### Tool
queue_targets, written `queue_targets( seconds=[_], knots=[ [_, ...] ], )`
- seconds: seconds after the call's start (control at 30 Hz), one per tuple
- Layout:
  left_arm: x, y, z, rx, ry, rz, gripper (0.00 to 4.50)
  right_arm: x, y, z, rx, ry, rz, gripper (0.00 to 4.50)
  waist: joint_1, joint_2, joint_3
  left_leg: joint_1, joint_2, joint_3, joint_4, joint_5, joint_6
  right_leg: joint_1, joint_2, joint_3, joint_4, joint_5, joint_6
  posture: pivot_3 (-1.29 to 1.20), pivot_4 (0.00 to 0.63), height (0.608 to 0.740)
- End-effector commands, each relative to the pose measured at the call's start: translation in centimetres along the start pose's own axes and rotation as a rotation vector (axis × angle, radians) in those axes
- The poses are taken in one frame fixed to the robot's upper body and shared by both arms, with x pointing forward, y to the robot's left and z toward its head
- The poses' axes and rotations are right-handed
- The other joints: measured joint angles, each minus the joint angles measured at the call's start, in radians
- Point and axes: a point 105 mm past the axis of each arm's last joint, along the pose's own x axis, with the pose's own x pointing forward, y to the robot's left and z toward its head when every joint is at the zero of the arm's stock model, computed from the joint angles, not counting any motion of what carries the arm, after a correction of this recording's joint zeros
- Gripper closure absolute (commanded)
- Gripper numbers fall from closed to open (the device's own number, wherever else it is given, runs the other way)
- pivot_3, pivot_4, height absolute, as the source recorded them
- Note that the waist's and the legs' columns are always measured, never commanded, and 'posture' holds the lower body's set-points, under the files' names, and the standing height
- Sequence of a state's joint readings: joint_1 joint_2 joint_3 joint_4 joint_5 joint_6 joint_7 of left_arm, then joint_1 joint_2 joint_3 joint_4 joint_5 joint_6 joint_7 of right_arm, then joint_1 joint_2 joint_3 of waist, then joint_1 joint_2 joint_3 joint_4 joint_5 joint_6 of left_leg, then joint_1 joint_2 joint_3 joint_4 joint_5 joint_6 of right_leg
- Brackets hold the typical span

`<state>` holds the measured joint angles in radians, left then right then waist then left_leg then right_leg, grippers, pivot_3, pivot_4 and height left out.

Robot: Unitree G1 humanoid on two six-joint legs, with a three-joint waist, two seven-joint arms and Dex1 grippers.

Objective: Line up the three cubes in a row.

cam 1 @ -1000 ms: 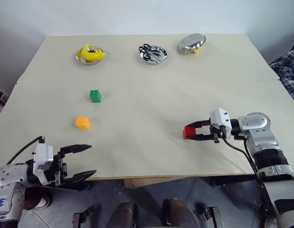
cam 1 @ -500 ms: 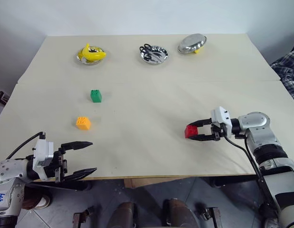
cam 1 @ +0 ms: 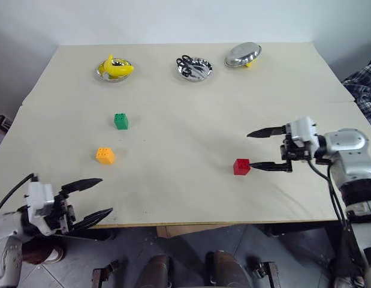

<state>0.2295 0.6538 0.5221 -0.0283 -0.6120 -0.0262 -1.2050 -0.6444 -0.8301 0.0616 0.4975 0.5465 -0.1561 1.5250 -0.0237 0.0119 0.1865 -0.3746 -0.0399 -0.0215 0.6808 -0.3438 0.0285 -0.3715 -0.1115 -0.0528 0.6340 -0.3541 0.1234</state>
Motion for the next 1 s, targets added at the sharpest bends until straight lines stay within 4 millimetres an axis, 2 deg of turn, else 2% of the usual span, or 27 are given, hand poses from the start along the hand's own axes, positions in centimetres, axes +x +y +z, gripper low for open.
queue_targets(
  seconds=[0.03, 0.1, 0.17, 0.23, 0.33, 0.5, 0.63, 0.7, 0.83, 0.9, 1.0],
  knots=[
    [-3.6, 1.7, -0.4, -0.006, -0.028, 0.281, 0.00, -0.4, 1.1, 2.3, -0.015, -0.103, -0.077, 0.02, 0.003, 0.000, 0.000, 0.000, 0.000, 0.000, 0.000, 0.000, 0.000, 0.001, 0.000, 0.000, 0.000, 0.000, 0.000, 0.00, 0.150, 0.740],
    [-6.0, 2.2, -1.3, -0.043, -0.036, 0.462, 0.00, -0.4, 2.4, 2.8, -0.026, -0.143, -0.137, 0.02, 0.007, 0.000, 0.000, 0.000, 0.000, -0.001, 0.000, 0.000, 0.000, 0.001, 0.000, 0.000, -0.002, 0.000, 0.000, 0.00, 0.150, 0.740],
    [-7.5, 2.4, -1.7, -0.059, -0.049, 0.580, 0.00, -0.4, 3.5, 3.2, -0.017, -0.164, -0.181, 0.02, 0.011, -0.001, 0.000, 0.000, 0.000, 0.000, 0.000, 0.000, 0.000, 0.002, 0.000, -0.001, -0.004, 0.000, 0.000, 0.00, 0.150, 0.740],
    [-8.1, 2.5, -1.8, -0.078, -0.073, 0.637, 0.00, -0.4, 4.3, 3.3, -0.009, -0.177, -0.223, 0.02, 0.021, -0.001, 0.000, 0.001, 0.000, 0.000, 0.000, 0.000, 0.000, 0.003, 0.000, -0.001, -0.005, 0.000, 0.000, 0.00, 0.150, 0.740],
    [-7.4, 2.7, -1.5, -0.087, -0.107, 0.641, 0.00, -0.6, 4.9, 3.3, -0.008, -0.184, -0.264, 0.02, 0.030, -0.002, 0.000, 0.006, 0.000, 0.000, 0.000, 0.000, 0.000, 0.010, 0.000, -0.001, -0.008, 0.000, 0.001, 0.00, 0.150, 0.740],
    [-4.1, 3.4, 0.0, -0.044, -0.137, 0.536, 0.00, -0.9, 5.2, 2.8, 0.000, -0.165, -0.278, 0.02, 0.046, -0.002, 0.000, 0.006, 0.000, -0.001, 0.000, -0.001, 0.001, 0.012, 0.000, 0.000, -0.011, 0.000, 0.000, 0.00, 0.150, 0.740],
    [-0.5, 4.8, 2.9, -0.018, -0.188, 0.458, 0.00, -1.1, 5.0, 2.5, 0.005, -0.149, -0.279, 0.02, 0.045, -0.002, 0.000, 0.006, 0.000, -0.001, 0.000, -0.001, 0.001, 0.011, 0.000, -0.001, -0.009, 0.000, 0.000, 0.00, 0.150, 0.740],
    [1.3, 5.9, 5.1, -0.042, -0.209, 0.444, 0.00, -1.1, 5.0, 2.3, 0.011, -0.141, -0.276, 0.02, 0.045, -0.002, 0.000, 0.006, 0.000, -0.001, 0.000, -0.001, 0.001, 0.011, 0.000, -0.001, -0.008, 0.000, 0.001, 0.00, 0.150, 0.740],
    [4.8, 8.1, 8.1, -0.079, -0.032, 0.440, 0.00, -1.1, 4.9, 2.5, 0.020, -0.143, -0.265, 0.02, 0.043, -0.002, 0.000, 0.006, 0.000, -0.002, 0.000, -0.001, 0.001, 0.010, 0.000, -0.001, -0.006, 0.001, 0.001, 0.00, 0.150, 0.740],
    [6.4, 8.6, 9.0, -0.111, 0.063, 0.409, 0.00, -1.0, 4.7, 2.9, 0.018, -0.152, -0.259, 0.02, 0.043, -0.002, 0.000, 0.006, -0.001, -0.002, 0.000, 0.000, 0.001, 0.010, 0.000, -0.001, -0.006, 0.001, 0.001, 0.00, 0.150, 0.740],
    [8.5, 10.4, 9.7, -0.161, 0.194, 0.444, 0.00, -0.9, 4.4, 3.7, 0.009, -0.167, -0.245, 0.02, 0.043, -0.002, 0.000, 0.006, -0.002, -0.003, 0.000, 0.000, 0.001, 0.010, 0.000, -0.001, -0.006, 0.001, 0.001, 0.00, 0.150, 0.740]
  ],
)
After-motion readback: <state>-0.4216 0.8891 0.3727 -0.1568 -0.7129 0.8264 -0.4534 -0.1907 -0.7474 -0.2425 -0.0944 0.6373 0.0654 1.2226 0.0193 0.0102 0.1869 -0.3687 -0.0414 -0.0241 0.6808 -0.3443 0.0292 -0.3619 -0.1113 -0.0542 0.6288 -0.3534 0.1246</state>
